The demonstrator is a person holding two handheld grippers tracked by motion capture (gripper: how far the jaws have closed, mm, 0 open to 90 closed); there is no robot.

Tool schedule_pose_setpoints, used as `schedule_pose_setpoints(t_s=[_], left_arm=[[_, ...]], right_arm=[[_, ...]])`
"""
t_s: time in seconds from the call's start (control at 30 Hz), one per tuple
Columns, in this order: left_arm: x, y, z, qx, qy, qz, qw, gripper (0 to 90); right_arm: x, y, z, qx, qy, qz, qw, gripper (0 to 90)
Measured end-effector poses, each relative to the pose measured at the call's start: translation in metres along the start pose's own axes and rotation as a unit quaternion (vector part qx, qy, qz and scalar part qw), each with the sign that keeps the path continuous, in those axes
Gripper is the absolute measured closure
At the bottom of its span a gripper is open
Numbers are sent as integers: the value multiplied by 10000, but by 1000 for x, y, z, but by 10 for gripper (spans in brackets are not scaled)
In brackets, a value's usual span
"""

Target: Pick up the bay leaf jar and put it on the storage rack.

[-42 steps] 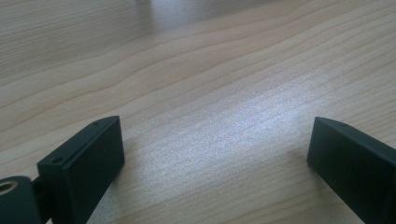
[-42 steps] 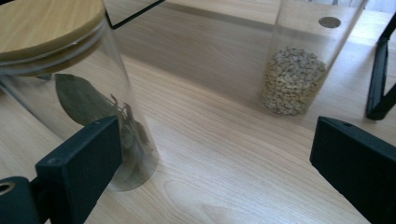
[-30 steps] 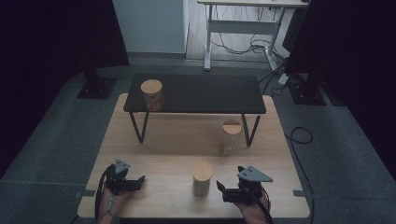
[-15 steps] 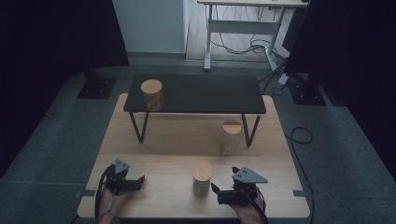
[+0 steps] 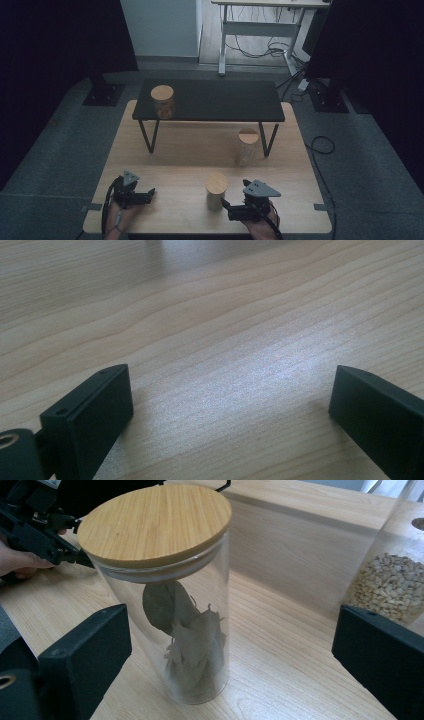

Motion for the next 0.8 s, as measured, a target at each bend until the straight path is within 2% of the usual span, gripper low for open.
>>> schedule_pose_setpoints(t_s=[0.8], left_arm=[[0,0,0,0,1,-3,10000,36]], right_arm=[[-10,-10,-3,-9,92,-134,9999,23]])
Point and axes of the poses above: each handheld gripper's, and its own axes: y roughly backward along the jaws, z roughly out of its underside, x roughly to its right, the point moved 9 cm from there along -y, roughly forward along the jaws, and after that the axes turned 2 degrees about -z, right-handed, at the moved point
